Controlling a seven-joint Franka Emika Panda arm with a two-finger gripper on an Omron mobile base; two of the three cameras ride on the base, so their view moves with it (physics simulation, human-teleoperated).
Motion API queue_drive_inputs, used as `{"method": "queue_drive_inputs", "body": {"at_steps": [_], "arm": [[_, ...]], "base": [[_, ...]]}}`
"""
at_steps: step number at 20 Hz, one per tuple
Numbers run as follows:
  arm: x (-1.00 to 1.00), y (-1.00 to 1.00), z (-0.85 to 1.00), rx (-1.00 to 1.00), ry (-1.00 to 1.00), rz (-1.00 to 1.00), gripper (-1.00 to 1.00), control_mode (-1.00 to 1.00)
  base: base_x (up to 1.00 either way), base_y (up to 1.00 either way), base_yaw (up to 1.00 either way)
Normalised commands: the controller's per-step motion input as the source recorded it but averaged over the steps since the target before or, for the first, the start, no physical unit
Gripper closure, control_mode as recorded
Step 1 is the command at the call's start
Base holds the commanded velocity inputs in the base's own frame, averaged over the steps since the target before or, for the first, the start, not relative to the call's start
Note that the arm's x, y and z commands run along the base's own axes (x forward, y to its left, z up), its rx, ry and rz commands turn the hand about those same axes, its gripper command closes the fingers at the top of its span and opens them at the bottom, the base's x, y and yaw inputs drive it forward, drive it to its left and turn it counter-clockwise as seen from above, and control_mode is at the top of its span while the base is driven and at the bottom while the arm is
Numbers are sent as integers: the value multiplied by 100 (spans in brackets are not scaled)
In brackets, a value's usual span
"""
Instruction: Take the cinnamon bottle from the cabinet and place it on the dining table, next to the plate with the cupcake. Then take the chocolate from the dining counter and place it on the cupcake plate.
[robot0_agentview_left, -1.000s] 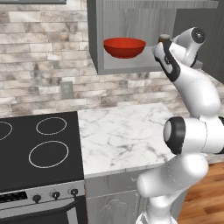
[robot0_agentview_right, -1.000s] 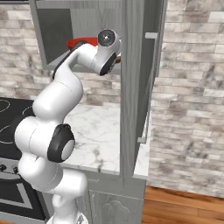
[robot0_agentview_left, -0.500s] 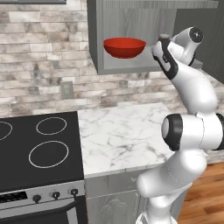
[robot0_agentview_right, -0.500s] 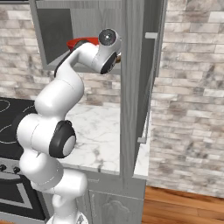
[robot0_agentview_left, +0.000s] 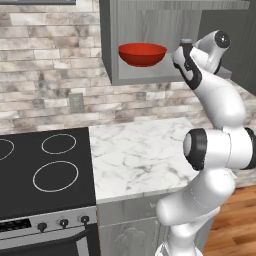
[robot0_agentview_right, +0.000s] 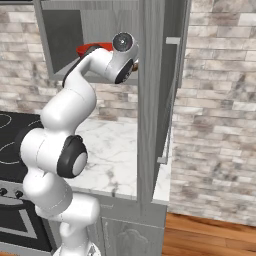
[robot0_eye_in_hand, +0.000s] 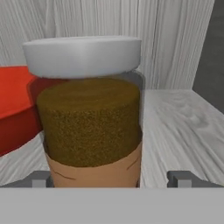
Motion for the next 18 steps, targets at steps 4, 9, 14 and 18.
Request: {"method": "queue_drive_inputs", "body": {"at_steps": [4,9,14,18], "arm": [[6,0,-20,0,0,1,100,-100],[0,0,-14,0,-3,6,100,-100],[-18,0,5,0,-5,12,100,-100],[-42,10,14,0,0,3,100,-100]], "base": [[0,0,0],[0,0,0],[0,0,0],[0,0,0]]}}
